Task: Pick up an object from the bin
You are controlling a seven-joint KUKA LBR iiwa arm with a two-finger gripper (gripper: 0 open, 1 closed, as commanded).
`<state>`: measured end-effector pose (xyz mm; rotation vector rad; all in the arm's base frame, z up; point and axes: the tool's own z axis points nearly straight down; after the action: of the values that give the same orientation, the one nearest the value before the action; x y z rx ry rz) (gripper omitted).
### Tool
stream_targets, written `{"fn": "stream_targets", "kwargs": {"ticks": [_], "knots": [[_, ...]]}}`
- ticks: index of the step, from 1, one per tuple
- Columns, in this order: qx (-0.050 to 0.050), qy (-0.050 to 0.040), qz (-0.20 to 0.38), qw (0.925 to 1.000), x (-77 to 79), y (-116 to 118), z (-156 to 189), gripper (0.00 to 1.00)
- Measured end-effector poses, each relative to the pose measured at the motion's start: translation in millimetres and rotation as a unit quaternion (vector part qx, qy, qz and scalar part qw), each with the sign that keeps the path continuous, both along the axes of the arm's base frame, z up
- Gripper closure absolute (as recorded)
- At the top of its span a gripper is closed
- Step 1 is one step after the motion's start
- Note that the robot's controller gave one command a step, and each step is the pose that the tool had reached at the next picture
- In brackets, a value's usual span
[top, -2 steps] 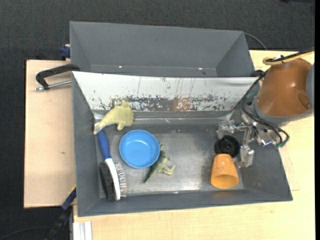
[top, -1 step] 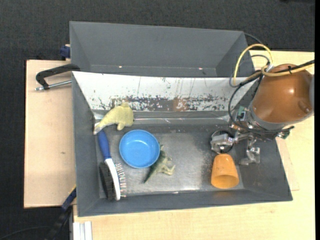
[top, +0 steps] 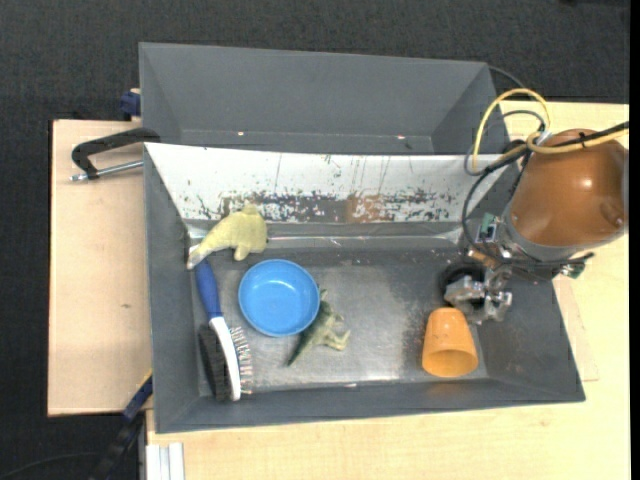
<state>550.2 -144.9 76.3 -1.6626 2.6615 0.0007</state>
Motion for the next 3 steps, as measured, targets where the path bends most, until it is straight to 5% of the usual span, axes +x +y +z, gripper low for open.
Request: {"fn": "stream_targets", "kwargs": {"ticks": [1, 2, 3], "knots": [[0.003, -0.0008, 0.000, 1.0000, 0.7, 3.1, 0.1, 0.00], [0.000, 0.0003, 0.000, 1.0000, -0.3, 0.3, -0.4, 1.00], [0.003, -0.0005, 0.000, 1.0000, 0.5, 3.1, -0.1, 0.00]]}}
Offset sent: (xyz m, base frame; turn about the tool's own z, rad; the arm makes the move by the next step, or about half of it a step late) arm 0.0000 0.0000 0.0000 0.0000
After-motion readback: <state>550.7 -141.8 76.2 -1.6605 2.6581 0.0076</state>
